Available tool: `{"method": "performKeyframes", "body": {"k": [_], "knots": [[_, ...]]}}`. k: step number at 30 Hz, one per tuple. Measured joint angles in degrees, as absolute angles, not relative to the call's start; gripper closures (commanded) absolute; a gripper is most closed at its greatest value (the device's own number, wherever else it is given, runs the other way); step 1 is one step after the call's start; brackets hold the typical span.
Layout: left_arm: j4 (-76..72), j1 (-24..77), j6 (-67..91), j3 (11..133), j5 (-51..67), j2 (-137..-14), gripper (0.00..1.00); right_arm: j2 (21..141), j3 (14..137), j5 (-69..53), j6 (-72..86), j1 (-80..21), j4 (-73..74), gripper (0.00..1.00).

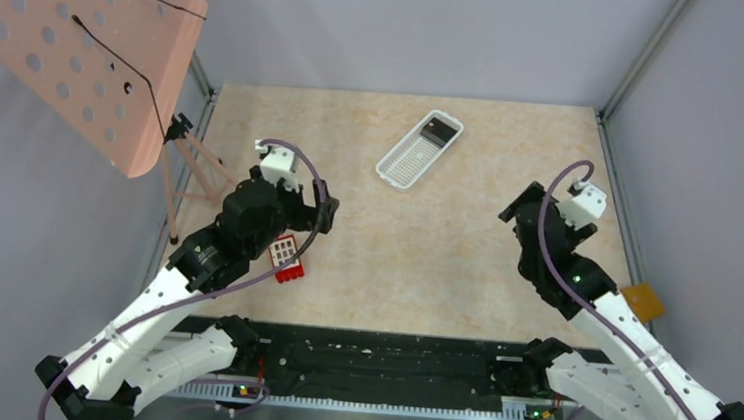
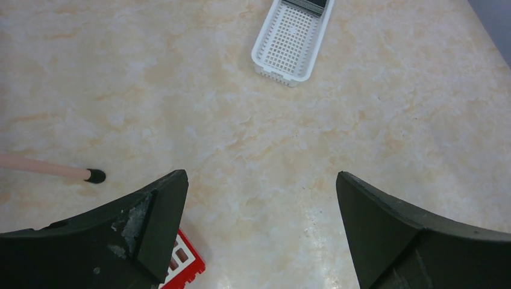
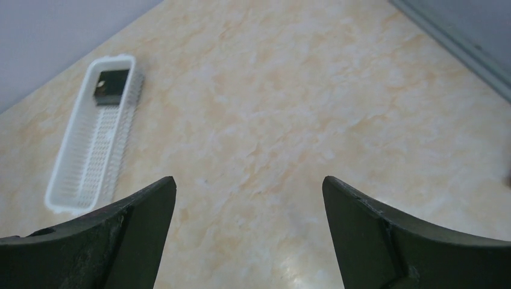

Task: Take the credit cards out of the card holder
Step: Move the card holder to the center of the board.

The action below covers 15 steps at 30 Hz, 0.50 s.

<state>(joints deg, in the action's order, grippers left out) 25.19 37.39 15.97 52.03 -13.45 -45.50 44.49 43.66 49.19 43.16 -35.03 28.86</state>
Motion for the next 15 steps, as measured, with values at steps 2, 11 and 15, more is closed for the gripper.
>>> {"method": "performKeyframes", "body": {"k": [2, 11, 15], "knots": [[27.14, 37.39, 19.05, 52.71, -15.22, -44.91, 0.01, 47.9, 44.27, 51.03, 43.11, -31.57, 28.82, 0.09], [31.81, 37.28, 24.53, 50.28, -13.13, -38.65, 0.01, 61.87, 45.98, 50.65, 46.81, -9.23, 32.75, 0.25], [32.73, 37.28, 22.65, 48.45, -10.33, -37.69, 0.01, 65.04, 45.52, 50.63, 47.57, 0.73, 32.99, 0.32]]}}
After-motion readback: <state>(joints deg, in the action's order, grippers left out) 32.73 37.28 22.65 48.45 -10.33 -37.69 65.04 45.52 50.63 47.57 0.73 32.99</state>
